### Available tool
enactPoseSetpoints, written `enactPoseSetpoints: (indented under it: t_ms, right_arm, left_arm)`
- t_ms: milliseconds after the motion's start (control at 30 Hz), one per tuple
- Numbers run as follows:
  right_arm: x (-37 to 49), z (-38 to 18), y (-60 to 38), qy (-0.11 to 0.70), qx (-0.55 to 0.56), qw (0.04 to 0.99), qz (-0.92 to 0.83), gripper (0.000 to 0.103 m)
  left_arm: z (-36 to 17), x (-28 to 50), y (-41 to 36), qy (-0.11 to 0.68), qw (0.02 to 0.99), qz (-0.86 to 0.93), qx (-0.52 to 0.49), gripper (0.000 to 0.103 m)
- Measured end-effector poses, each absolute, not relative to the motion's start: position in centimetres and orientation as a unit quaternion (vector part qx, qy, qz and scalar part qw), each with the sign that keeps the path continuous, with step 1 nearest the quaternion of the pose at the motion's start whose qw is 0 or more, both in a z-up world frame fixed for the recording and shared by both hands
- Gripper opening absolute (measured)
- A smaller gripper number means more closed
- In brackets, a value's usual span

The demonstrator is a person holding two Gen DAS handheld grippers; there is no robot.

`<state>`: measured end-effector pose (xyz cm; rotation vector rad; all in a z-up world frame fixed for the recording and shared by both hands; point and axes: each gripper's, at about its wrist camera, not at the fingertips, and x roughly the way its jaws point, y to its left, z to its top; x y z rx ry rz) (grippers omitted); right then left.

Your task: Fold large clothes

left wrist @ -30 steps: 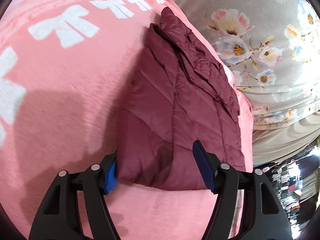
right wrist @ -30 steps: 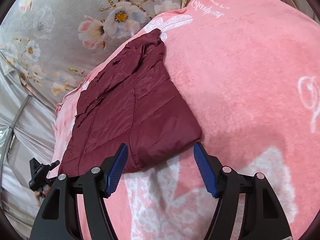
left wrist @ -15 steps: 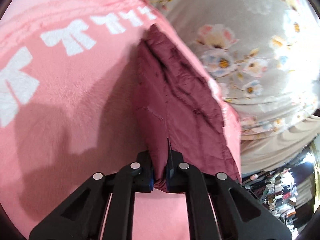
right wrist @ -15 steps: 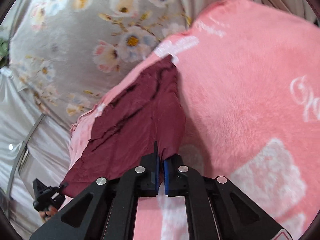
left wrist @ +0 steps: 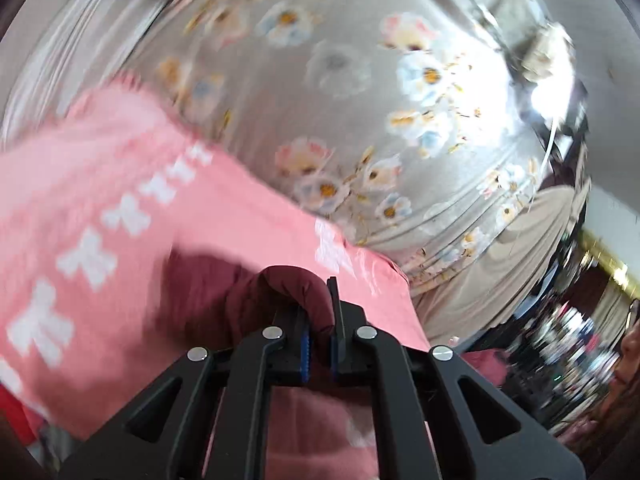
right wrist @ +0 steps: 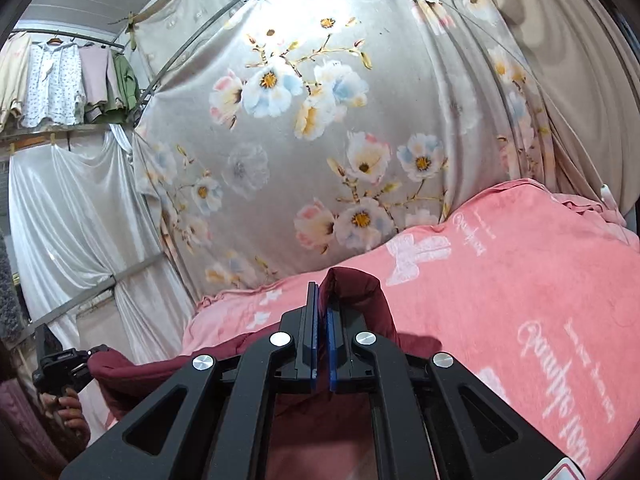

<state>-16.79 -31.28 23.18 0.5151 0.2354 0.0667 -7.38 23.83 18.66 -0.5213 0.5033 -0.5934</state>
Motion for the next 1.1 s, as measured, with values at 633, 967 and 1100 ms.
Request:
enactPoseSetpoints:
  t_ms: [633, 967, 1100]
  right_arm:
    - [5.3, 7.3, -35.1, 0.296, 0.321, 0.898, -0.057, 0.003]
    - [9.8, 1.9, -35.1, 0.354, 0.304, 0.88, -0.086, 0.003]
    - [10.3, -0.2, -35.2, 0.37, 0.307, 0.872, -0.09, 0.002]
  left_arm:
    - [5.2, 14.6, 16.9, 0.406, 0.892, -0.123, -0.156, 0.005]
    - [-0.2, 19.2, 15.3, 0.453, 0.874, -0.101, -0.146, 0.006]
    - [-1.9, 19.8, 15.0, 0.462, 0.869, -0.101, -0.144, 0.006]
